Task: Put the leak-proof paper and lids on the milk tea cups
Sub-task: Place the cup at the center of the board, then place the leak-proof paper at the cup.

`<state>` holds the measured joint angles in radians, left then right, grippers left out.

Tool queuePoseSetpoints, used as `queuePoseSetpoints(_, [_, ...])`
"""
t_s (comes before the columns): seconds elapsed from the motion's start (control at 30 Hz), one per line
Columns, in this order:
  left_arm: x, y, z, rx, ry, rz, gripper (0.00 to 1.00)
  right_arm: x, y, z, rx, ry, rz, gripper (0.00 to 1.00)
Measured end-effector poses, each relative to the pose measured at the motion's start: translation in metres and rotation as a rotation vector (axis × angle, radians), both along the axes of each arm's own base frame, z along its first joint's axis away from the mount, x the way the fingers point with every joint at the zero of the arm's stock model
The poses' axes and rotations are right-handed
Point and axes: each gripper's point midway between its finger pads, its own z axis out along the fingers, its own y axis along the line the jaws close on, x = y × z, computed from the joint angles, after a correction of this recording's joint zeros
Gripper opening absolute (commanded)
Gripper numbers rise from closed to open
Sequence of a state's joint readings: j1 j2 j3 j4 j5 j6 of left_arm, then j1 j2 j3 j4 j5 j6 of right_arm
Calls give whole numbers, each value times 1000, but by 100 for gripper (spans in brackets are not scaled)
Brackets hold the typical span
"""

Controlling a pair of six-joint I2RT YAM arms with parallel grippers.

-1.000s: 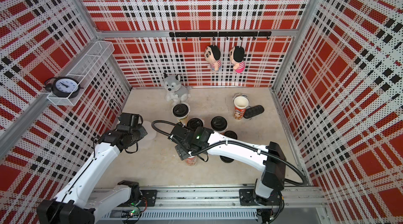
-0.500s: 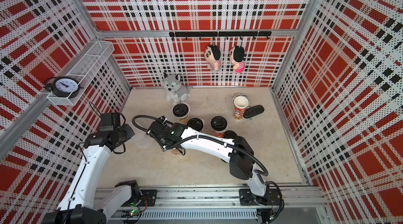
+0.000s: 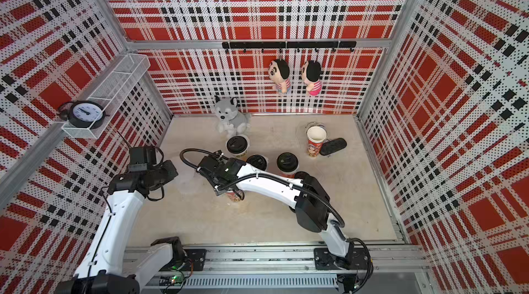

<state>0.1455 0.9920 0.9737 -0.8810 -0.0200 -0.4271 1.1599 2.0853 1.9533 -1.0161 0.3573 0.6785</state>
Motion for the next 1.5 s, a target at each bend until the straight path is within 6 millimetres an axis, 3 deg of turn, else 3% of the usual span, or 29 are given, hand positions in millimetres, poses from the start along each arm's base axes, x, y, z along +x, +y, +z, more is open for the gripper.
queuePoseSetpoints(0.13, [4,-6,14,-23,-38,-28,0,0,-2,1,-7,2,0,100])
queuePoseSetpoints(0.3, [10,-22,43,-42,-105,-88,0,5,3,18,30,-16,-3,100])
queuePoseSetpoints(0.4, [13,-46,73,-56,-174,-171,0,8,2,32,59,-28,-7,100])
queuePoseSetpoints(0.57, [7,-94,123,-110,-298,-327,0,12,-18,82,142,-74,-34,100])
queuePoseSetpoints(0.7, [-7,-129,135,-170,-326,-444,0,13,-68,137,230,-145,-108,100])
queuePoseSetpoints(0.87, [-26,-170,112,-236,-268,-569,0,8,-155,179,311,-219,-243,100])
queuePoseSetpoints(0.97, [-34,-189,81,-267,-193,-615,0,4,-199,184,332,-243,-322,100])
queuePoseSetpoints(1.03, [-39,-200,60,-279,-140,-639,0,-1,-217,182,335,-246,-353,100])
queuePoseSetpoints(1.23, [-53,-222,14,-280,-16,-680,0,-6,-238,168,309,-229,-391,100])
queuePoseSetpoints(1.5, [-46,-218,6,-246,-20,-629,0,-7,-239,158,291,-212,-395,100])
